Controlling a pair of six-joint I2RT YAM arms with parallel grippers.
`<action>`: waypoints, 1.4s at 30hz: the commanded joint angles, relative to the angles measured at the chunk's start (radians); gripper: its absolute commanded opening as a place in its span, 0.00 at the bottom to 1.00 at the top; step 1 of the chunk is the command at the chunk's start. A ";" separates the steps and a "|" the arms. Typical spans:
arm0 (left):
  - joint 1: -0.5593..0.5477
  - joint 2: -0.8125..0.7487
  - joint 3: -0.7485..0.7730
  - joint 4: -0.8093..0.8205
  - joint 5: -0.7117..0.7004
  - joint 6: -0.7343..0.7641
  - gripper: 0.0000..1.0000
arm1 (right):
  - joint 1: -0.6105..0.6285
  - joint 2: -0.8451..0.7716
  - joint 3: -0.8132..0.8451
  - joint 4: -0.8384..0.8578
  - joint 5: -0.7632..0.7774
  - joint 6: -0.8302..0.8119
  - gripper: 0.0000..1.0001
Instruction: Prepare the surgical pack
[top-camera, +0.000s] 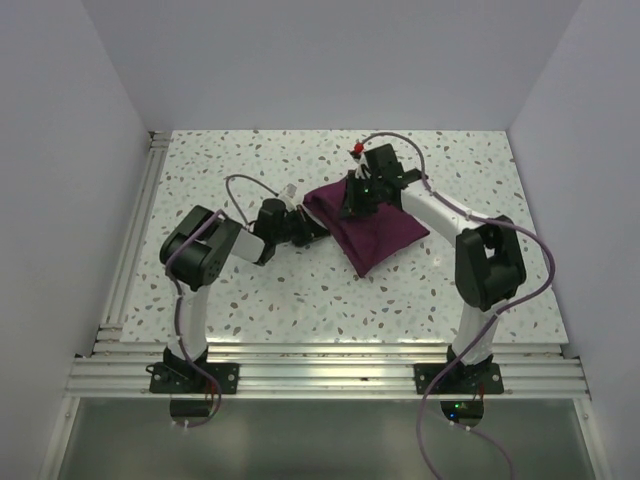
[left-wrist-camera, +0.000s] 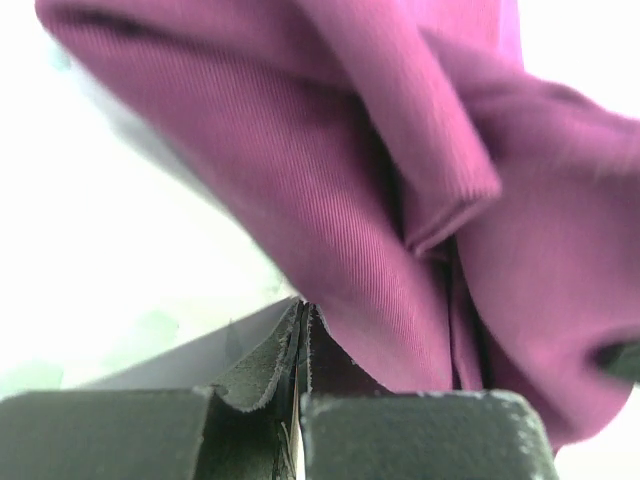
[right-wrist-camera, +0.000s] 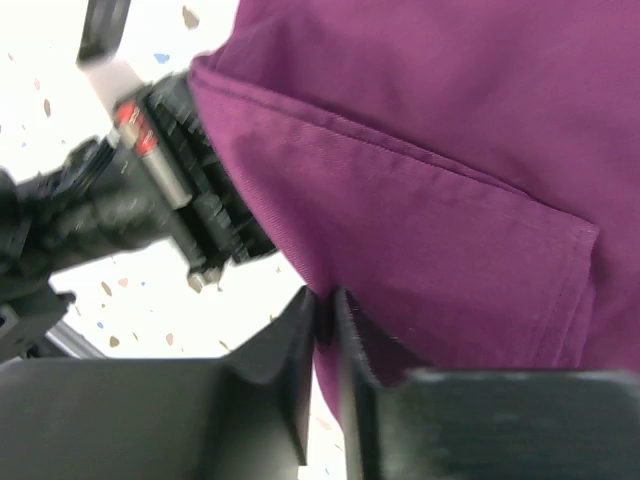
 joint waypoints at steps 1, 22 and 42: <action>0.003 -0.041 -0.042 -0.098 -0.019 0.085 0.00 | -0.041 -0.005 0.037 0.071 -0.062 0.009 0.24; -0.046 -0.124 -0.065 -0.175 -0.072 0.088 0.00 | 0.152 -0.195 -0.084 0.033 0.361 -0.274 0.76; 0.005 -0.124 -0.106 -0.078 0.029 0.038 0.00 | 0.258 -0.014 0.008 0.047 0.738 -0.400 0.74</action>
